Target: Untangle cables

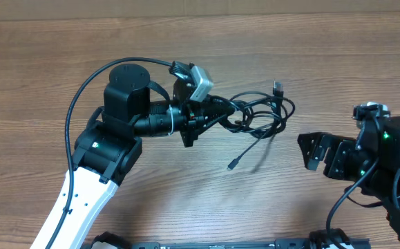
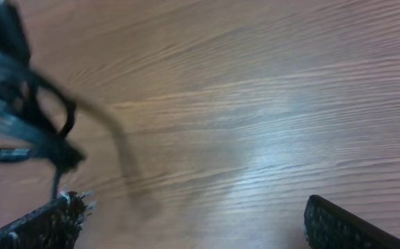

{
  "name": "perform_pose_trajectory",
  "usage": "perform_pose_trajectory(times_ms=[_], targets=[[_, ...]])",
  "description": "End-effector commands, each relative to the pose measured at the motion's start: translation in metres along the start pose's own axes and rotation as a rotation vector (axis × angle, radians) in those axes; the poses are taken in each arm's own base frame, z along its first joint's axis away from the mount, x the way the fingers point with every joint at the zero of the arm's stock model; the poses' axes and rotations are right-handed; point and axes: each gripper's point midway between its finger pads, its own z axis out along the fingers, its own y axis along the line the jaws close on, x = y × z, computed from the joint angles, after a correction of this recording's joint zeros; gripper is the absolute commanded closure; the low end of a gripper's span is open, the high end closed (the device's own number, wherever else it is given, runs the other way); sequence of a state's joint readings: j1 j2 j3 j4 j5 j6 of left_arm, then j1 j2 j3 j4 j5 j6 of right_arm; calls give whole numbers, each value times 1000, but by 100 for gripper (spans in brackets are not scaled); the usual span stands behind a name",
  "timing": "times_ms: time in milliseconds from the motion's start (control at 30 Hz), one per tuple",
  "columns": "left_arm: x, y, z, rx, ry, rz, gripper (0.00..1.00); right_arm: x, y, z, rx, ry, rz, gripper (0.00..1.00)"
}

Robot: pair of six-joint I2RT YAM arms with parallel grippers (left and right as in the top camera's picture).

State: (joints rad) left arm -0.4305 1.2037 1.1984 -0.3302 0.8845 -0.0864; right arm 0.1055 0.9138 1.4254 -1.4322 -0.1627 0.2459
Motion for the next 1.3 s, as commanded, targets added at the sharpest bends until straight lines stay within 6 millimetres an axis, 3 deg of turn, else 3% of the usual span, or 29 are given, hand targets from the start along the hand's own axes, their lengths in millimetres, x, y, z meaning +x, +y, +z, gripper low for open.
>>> perform_pose_trajectory(times_ms=[0,233,567,800,900,1067,1267], targets=[[-16,3,-8,-62,-43,-28,96,2,20,-7,-110,7,-24,0],[-33,-4,-6,-33,-106,-150,96,-4,65,-18,-367,0,-59,0],[-37,-1,5,-104,-145,-313,96,-19,72,-21,-399,-64,-86,1],[-47,-23,14,-39,-170,-291,96,-27,73,-15,-399,-70,-89,27],[-47,-29,17,-23,-170,-283,96,-29,71,-7,-385,-53,-80,31],[-45,-35,19,0,-156,-283,96,-36,62,3,-326,-58,-70,50],[-45,-35,19,4,-156,-282,96,-40,63,2,-329,-76,-76,63]])
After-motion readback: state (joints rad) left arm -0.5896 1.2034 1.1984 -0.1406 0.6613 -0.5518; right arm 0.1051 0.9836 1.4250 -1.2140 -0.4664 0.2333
